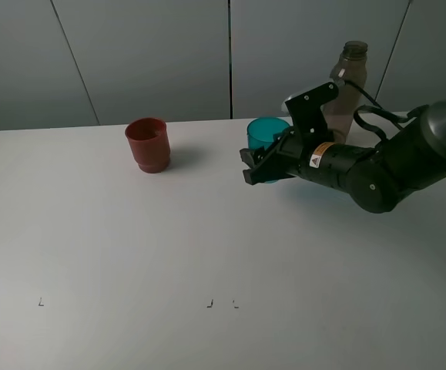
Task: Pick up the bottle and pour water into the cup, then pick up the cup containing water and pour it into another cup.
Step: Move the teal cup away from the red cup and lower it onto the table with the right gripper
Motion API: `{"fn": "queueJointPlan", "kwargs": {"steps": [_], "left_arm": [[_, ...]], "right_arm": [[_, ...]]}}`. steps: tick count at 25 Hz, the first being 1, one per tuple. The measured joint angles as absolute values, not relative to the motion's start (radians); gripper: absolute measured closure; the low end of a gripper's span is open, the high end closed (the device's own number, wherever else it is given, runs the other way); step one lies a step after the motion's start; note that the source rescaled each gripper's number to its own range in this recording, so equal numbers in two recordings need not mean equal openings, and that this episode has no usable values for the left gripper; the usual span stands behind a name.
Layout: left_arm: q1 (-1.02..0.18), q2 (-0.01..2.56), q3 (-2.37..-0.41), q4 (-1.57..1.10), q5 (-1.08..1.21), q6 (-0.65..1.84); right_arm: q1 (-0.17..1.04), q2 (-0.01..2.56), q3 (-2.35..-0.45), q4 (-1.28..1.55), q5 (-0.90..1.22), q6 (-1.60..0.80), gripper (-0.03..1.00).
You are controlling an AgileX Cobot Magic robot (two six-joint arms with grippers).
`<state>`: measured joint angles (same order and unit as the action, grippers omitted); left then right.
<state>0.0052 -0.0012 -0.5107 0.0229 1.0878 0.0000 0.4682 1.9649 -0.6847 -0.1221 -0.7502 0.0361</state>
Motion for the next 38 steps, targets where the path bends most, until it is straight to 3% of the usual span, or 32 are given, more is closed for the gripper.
{"fn": "queueJointPlan", "kwargs": {"steps": [23, 38], "left_arm": [[0.005, -0.001, -0.511, 0.023, 1.088, 0.000], [0.005, -0.001, -0.511, 0.023, 1.088, 0.000]], "right_arm": [[0.423, 2.115, -0.655, -0.145, -0.998, 0.031, 0.92], [0.422, 2.168, -0.655, -0.120, -1.005, 0.025, 0.92]]}}
